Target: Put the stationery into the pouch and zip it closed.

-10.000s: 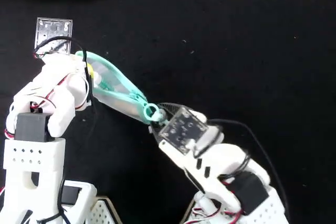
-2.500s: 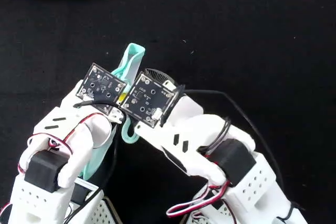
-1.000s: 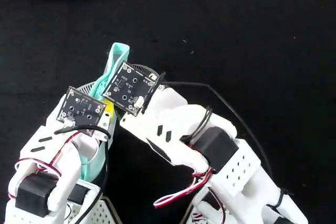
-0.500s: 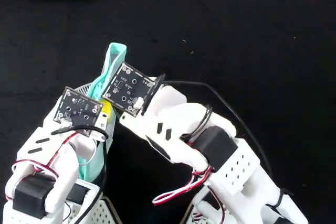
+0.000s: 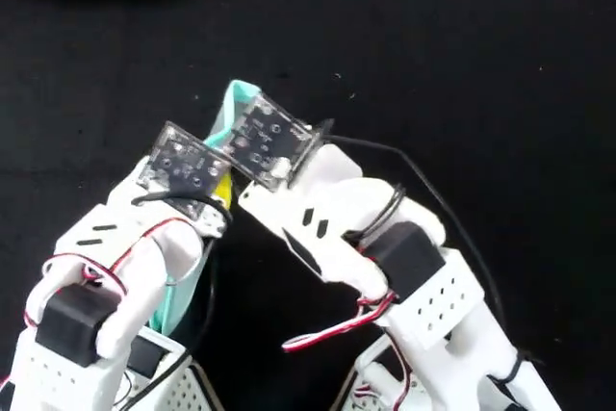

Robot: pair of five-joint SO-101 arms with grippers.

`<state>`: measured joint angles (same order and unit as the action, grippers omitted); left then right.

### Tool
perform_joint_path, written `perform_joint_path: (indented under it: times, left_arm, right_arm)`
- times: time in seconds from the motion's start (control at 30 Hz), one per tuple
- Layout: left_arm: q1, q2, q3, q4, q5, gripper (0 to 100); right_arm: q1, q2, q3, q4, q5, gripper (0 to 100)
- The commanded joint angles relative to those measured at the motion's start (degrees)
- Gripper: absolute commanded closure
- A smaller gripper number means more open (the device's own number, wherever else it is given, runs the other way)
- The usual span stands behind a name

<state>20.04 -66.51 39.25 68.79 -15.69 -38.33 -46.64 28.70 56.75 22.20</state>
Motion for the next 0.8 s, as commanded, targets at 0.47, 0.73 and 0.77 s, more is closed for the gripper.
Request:
perform_joint_path:
  times: [0.47,0.73,0.77]
  left_arm:
    - [1.3,1.3,0.7,4.0,0.4,97]
    - [1.3,1.2,0.9,4.0,0.4,97]
    - [1.3,1.2,0.9,4.1,0.5,97]
  right_arm:
    - [5.3,-0.3,-0.5,-1.1,0.7,98.6]
    - [13.0,0.1,-0.1,-2.7,5.8,98.6]
    - [13.1,0.2,-0.1,-2.8,6.5,98.6]
